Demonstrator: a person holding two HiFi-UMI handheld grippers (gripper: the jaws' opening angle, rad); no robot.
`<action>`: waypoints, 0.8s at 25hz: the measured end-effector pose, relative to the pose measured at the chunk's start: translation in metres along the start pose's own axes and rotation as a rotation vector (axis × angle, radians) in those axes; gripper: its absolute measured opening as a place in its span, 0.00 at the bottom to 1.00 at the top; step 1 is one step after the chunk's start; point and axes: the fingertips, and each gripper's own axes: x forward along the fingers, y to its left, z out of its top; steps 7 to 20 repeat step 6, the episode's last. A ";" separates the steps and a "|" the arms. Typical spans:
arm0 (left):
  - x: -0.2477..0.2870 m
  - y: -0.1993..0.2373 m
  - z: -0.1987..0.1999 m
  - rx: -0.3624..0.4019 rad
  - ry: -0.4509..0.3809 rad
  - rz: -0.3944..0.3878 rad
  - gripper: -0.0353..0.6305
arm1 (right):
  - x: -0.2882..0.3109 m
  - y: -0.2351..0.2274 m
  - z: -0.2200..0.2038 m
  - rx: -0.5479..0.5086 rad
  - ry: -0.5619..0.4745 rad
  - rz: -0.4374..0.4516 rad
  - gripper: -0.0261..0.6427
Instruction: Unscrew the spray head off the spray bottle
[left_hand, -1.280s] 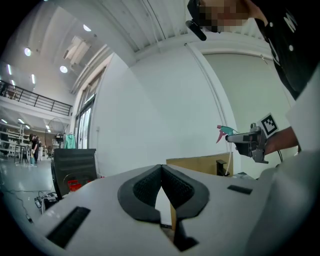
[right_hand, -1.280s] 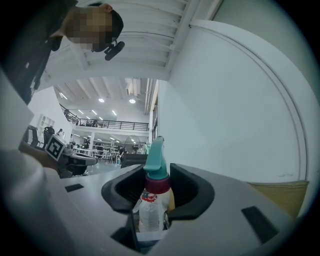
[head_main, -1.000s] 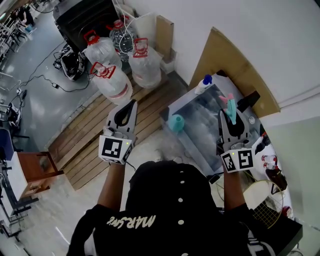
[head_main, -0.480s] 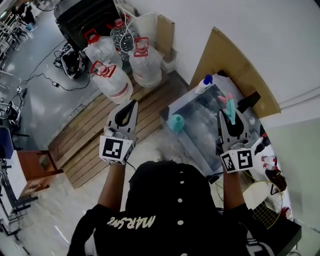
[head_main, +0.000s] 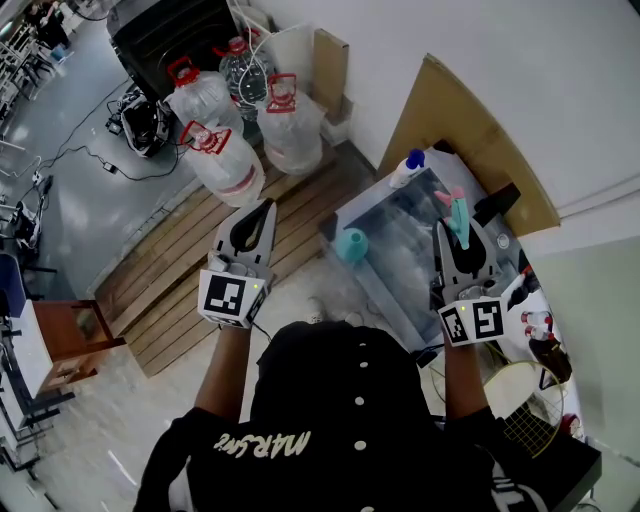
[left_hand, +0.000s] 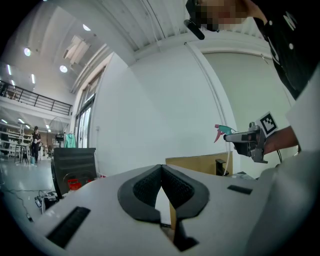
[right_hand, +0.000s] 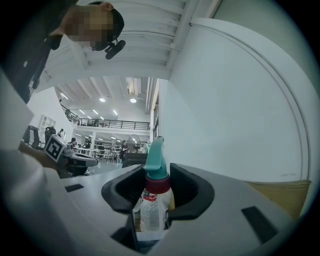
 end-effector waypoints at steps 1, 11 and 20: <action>0.000 0.000 0.000 -0.001 0.000 0.001 0.09 | 0.000 0.000 0.000 0.000 -0.001 0.000 0.28; -0.002 0.001 -0.006 0.025 0.041 0.006 0.09 | -0.001 0.002 0.001 -0.001 -0.005 0.001 0.28; -0.002 0.001 -0.006 0.025 0.041 0.006 0.09 | -0.001 0.002 0.001 -0.001 -0.005 0.001 0.28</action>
